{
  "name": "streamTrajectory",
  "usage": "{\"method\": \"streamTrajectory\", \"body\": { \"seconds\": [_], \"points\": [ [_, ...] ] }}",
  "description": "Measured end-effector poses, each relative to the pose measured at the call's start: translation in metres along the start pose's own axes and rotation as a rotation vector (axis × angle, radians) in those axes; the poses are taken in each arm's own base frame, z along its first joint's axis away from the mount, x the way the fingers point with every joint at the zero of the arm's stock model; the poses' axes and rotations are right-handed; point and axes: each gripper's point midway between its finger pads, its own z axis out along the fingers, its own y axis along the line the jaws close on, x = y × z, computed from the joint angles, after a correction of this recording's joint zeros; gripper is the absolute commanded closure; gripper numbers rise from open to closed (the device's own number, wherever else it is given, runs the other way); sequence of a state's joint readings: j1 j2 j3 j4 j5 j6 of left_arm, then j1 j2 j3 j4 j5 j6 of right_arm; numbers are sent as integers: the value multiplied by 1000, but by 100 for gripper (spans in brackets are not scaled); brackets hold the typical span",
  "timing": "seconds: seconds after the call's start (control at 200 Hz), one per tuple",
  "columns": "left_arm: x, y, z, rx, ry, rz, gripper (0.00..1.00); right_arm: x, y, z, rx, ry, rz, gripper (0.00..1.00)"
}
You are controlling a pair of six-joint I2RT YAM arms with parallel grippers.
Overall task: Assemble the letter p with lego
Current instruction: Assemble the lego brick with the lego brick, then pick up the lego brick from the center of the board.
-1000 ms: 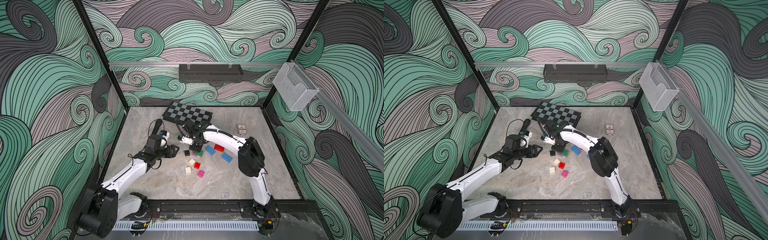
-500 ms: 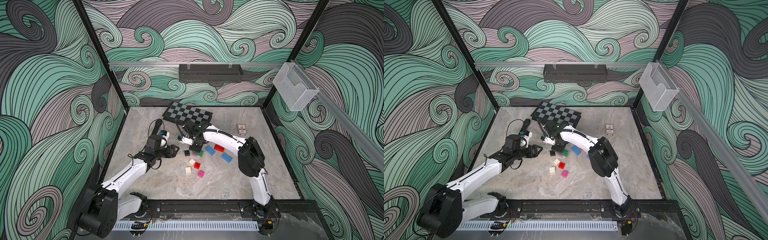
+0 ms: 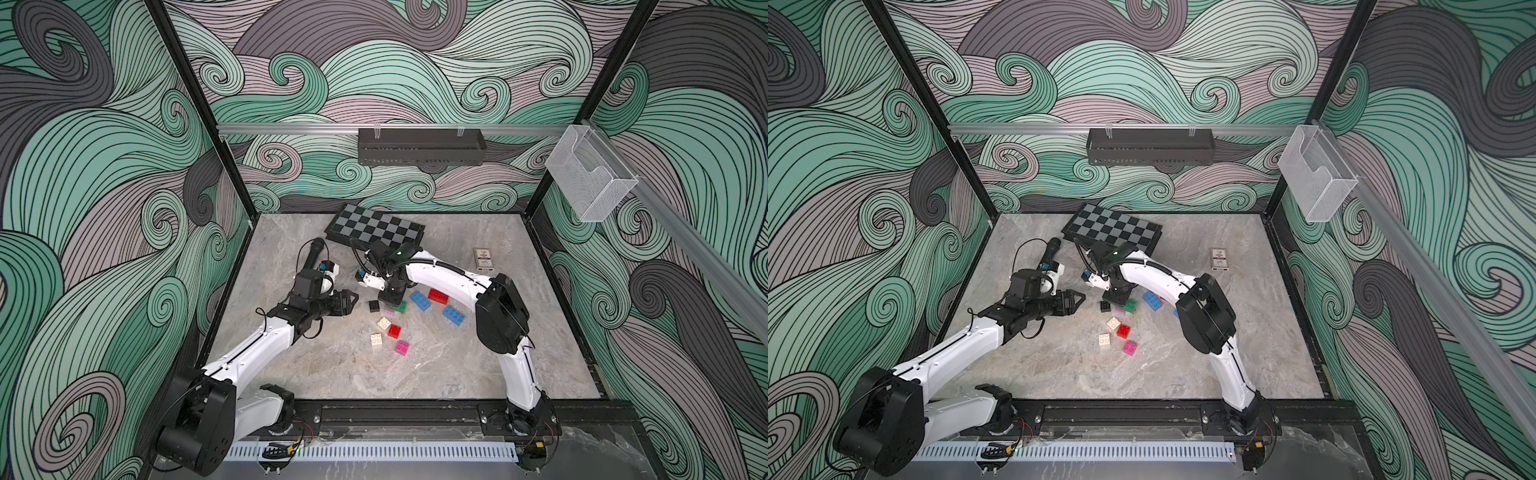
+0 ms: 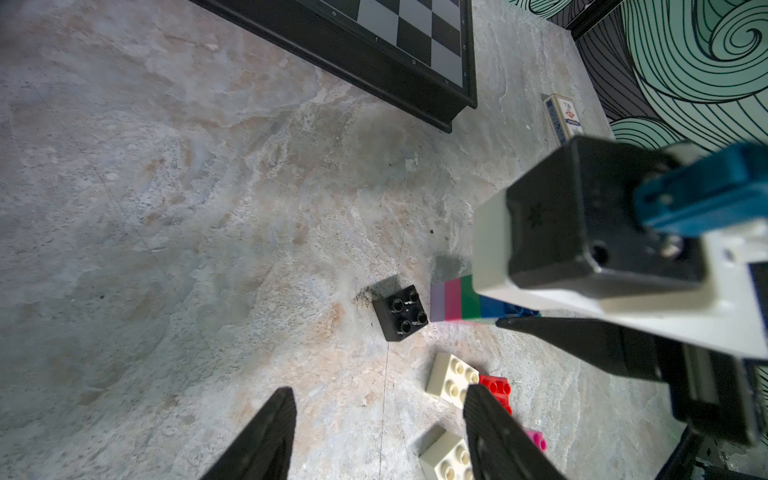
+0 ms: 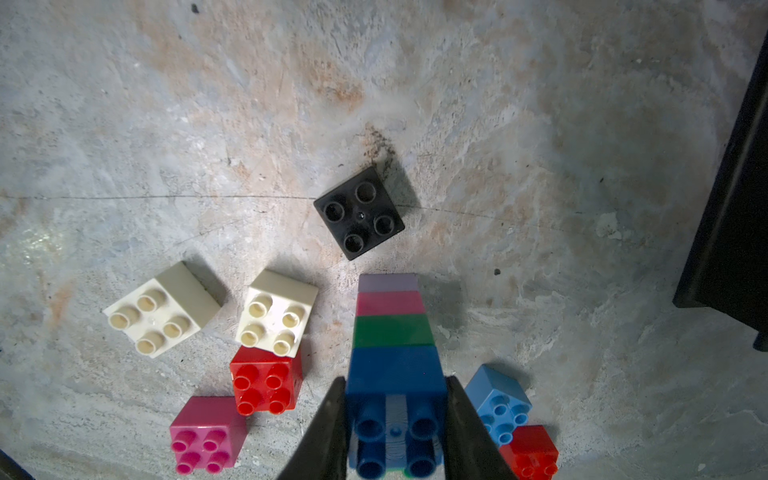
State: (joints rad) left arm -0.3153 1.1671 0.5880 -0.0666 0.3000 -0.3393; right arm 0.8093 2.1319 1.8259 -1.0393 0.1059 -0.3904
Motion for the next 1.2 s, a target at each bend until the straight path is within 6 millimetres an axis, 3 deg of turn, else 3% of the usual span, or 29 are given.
{"method": "streamTrajectory", "body": {
  "seconds": [0.19, 0.33, 0.445, 0.6, 0.851, 1.196],
  "points": [
    [0, 0, 0, 0, 0, 0, 35, 3, -1, 6, 9, 24, 26, 33],
    [0, 0, 0, 0, 0, 0, 35, 1, -3, -2, 28, 4, 40, 19],
    [0, 0, 0, 0, 0, 0, 35, 10, -4, -13, 61, -12, 54, 17],
    [0, 0, 0, 0, 0, 0, 35, 39, -4, -19, 124, 0, 94, 17],
    [-5, -4, -5, 9, -23, 7, 35, 77, -1, 17, 178, 78, 173, 17],
    [-5, -4, -7, 10, -28, 5, 35, 65, -34, 18, 314, -1, 264, 18]
  ]
}}
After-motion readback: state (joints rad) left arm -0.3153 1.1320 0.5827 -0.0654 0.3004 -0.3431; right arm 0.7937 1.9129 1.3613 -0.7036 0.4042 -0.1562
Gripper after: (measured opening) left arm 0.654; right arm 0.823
